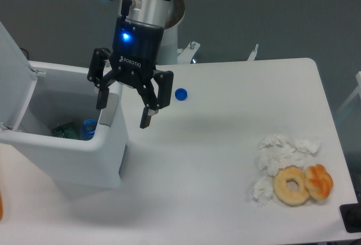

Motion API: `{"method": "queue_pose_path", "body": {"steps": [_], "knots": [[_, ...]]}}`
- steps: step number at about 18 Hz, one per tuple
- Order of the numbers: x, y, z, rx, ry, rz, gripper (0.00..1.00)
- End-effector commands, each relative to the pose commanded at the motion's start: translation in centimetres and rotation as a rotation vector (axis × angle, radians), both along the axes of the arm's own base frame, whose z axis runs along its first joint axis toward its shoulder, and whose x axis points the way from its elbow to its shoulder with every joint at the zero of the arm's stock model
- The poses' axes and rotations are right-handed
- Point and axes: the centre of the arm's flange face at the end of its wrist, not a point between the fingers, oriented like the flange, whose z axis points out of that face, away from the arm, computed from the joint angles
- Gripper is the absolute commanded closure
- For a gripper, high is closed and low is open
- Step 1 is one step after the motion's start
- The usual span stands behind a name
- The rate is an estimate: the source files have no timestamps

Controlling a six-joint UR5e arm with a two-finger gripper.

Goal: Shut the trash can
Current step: 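Raise the open gripper up and away from the trash can opening, then lift the gripper out of view above the trash can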

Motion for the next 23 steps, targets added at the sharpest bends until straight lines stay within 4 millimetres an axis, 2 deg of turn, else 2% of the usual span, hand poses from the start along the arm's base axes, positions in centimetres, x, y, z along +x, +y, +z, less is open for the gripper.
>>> {"method": "queue_pose_path", "body": {"steps": [3, 6, 11, 16, 18, 23], "knots": [[0.6, -0.1, 0.1, 0.003, -0.001, -0.005, 0.0], [2.2, 0.5, 0.0, 0.008, -0.023, -0.031, 0.0], [3.4, -0.8, 0.0, 0.002, -0.033, -0.03, 0.0], [3.9, -1.2, 0.4, 0.013, -0.161, 0.097, 0.0], [4.1, -1.5, 0.9, 0.022, -0.203, 0.144, 0.0], [5.7, -3.0, 4.5, 0.09, -0.345, 0.306, 0.0]]}}
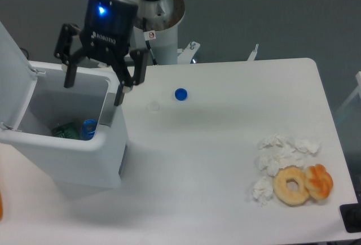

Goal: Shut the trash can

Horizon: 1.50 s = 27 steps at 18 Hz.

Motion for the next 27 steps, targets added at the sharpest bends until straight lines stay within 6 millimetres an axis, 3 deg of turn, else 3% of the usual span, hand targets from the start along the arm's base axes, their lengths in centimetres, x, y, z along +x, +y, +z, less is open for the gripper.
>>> {"method": "queue_pose_path", "body": {"steps": [10, 15, 17, 23, 27], "knots": [[8.1, 1.2, 2.8, 0.074, -0.08, -0.128, 0.0], [11.3, 0.0, 4.8, 0.141, -0.124, -0.227, 0.0], [12.1, 0.1, 5.1, 0.166, -0.155, -0.279, 0.0], [16.8, 0.8, 5.0, 0.171, -0.192, -0.397, 0.0], [18.7, 1.2, 4.6, 0.167, -0.211, -0.445, 0.0]]}}
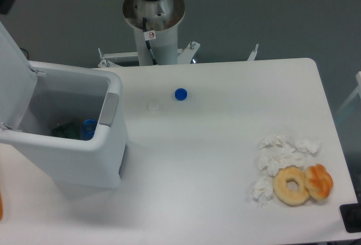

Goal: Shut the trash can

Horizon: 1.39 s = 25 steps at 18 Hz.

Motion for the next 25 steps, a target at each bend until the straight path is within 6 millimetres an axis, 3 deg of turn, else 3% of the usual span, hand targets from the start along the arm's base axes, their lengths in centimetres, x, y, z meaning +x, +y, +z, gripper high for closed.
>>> {"method": "queue_pose_path", "body": {"steps": [7, 11, 16, 25], "knots": [[2.4, 0.9, -1.0, -0.011, -0.025, -0.07, 0.0], [3.8, 1.6, -2.7, -0.03, -0.021, -0.115, 0.0], [4.4, 2.8, -4.8, -0.067, -0.035, -0.135, 0.0], [4.2, 3.6, -6.7, -0.103, -0.043, -0.133, 0.0]]}}
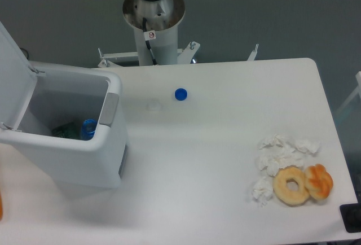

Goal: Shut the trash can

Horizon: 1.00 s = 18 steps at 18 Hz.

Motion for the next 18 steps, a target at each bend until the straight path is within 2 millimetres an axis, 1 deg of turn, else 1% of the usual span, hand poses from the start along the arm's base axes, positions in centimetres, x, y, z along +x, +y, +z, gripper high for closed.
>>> {"method": "queue_pose_path", "body": {"steps": [4, 6, 8, 12, 16, 18], "knots": [[-0.3, 0.0, -0.1, 0.001, 0.024, 0.01, 0.0], [-0.4, 0.0, -0.1, 0.011, 0.061, 0.006, 0.0], [-1.0, 0.0, -0.4, 0.001, 0.105, 0.034, 0.0], [-3.1, 0.0, -0.7, -0.014, 0.121, 0.086, 0.0], [-6.0, -0.2, -0.6, -0.014, 0.124, 0.136, 0.0], [-7.3, -0.4, -0.9, -0.023, 0.125, 0.163, 0.0]]}}
